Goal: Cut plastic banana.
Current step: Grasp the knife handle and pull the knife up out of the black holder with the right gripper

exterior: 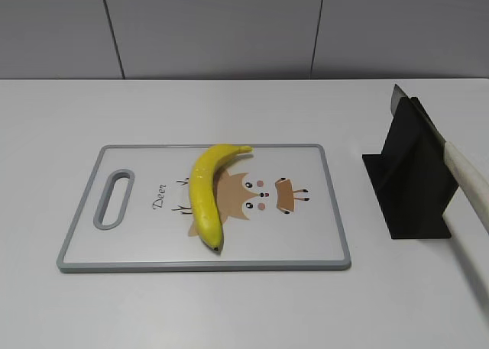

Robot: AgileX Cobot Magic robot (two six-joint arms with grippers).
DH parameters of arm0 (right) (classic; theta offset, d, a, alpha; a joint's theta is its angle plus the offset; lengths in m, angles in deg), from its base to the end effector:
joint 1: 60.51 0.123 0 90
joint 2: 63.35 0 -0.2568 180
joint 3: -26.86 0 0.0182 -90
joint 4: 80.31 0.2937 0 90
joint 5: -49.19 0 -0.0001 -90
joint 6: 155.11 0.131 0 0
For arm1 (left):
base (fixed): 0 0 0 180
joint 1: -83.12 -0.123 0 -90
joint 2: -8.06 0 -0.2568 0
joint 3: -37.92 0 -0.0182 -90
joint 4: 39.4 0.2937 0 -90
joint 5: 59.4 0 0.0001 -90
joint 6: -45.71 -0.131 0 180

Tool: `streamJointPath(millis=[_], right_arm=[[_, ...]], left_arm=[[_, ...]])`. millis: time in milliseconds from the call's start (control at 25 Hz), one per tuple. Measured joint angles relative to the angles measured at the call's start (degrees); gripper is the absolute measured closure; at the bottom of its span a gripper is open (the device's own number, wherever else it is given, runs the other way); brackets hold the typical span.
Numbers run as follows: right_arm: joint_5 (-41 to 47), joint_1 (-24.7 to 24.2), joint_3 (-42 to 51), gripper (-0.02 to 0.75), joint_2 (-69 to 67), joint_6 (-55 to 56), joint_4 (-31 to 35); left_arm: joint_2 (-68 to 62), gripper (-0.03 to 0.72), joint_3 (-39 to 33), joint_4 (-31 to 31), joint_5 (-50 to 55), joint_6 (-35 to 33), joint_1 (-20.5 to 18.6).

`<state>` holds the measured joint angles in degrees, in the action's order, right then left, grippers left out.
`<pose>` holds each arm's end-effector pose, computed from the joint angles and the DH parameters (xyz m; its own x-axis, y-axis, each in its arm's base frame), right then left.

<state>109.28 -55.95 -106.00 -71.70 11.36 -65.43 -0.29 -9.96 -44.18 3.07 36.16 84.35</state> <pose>0.0910 0.0365 0.2882 -0.3856 -0.1327 -0.9131 -0.3210 0.9471 -0.0021 0.0944 -0.0117 0.2760 -0.4639 0.1373 -0.8752 0.1467 0.9862 0.0770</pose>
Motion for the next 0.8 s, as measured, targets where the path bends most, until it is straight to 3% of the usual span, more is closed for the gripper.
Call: streamJointPath(millis=[800], right_arm=[[0.00,0.00,0.00,0.152,0.00,0.00,0.00]], left_arm=[[0.00,0.098,-0.05,0.04,0.05,-0.09,0.00]])
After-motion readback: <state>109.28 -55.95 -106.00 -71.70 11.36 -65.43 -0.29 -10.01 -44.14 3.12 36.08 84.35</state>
